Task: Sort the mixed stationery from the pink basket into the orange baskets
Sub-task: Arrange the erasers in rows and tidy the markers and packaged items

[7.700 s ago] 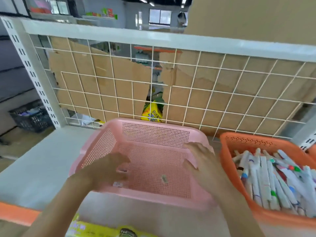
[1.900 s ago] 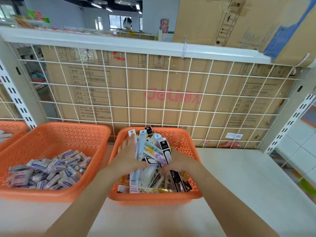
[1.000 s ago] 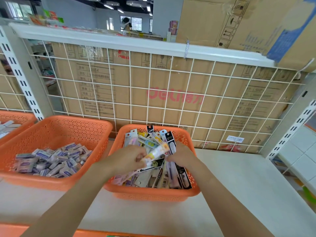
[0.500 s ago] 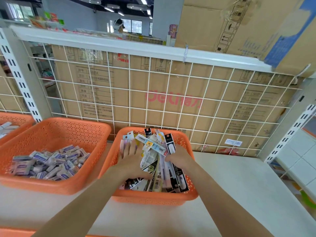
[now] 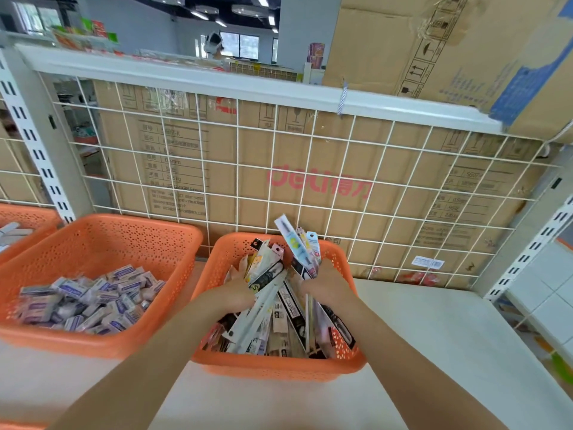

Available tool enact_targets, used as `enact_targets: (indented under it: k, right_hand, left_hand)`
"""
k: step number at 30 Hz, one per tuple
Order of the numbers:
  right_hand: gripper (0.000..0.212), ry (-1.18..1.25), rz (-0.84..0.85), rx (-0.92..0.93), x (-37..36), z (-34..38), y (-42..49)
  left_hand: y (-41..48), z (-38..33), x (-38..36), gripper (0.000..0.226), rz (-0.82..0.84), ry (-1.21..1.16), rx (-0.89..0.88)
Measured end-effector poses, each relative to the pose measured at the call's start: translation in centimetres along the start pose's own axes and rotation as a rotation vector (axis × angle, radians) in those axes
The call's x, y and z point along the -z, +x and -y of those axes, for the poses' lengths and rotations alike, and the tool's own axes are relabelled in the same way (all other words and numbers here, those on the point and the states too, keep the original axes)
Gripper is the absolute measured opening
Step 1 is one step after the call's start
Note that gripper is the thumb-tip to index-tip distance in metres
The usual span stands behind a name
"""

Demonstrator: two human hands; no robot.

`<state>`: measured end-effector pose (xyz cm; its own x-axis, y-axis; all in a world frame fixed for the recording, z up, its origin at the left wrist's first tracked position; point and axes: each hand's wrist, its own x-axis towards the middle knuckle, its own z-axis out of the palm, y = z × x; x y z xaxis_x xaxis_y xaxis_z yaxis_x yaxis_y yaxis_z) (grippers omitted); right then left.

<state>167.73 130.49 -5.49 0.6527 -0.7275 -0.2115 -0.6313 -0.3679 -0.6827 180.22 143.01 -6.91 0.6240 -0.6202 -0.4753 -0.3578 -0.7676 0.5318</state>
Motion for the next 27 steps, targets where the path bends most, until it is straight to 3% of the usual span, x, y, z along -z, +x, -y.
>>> enact_targets:
  k: [4,7,11,16,17,20,23,27]
  right_hand:
    - [0.037,0.028,0.108,-0.046,0.3,0.0,0.3]
    - [0.026,-0.011,0.207,-0.07,-0.1,-0.1,0.2]
    - [0.038,0.034,0.152,-0.042,-0.7,-0.6,0.7]
    - [0.056,-0.17,0.085,-0.029,-0.9,-0.5,0.9]
    - [0.052,-0.224,0.093,-0.026,-0.9,-0.5,0.9]
    - [0.014,-0.389,0.158,0.031,-0.4,-0.2,0.2]
    - [0.026,-0.516,0.197,0.008,-0.3,0.0,0.0]
    - [0.073,-0.463,0.138,-0.059,-0.5,0.1,0.0]
  left_hand:
    - [-0.7,-0.2,1.1,0.1,0.097,-0.033,0.022]
    - [-0.5,-0.3,0.7,0.123,0.085,-0.164,0.014]
    - [0.2,-1.3,-0.8,0.138,0.004,-0.074,-0.005]
    - [0.4,-1.0,-0.5,0.111,-0.077,-0.221,-0.036]
    - [0.2,-0.9,-0.2,0.107,-0.093,-0.228,-0.037]
    - [0.1,0.0,0.3,0.097,-0.151,-0.225,-0.027]
    - [0.1,0.3,0.4,0.1,-0.156,-0.244,-0.026]
    - [0.0,0.0,0.2,0.116,-0.16,-0.212,-0.062]
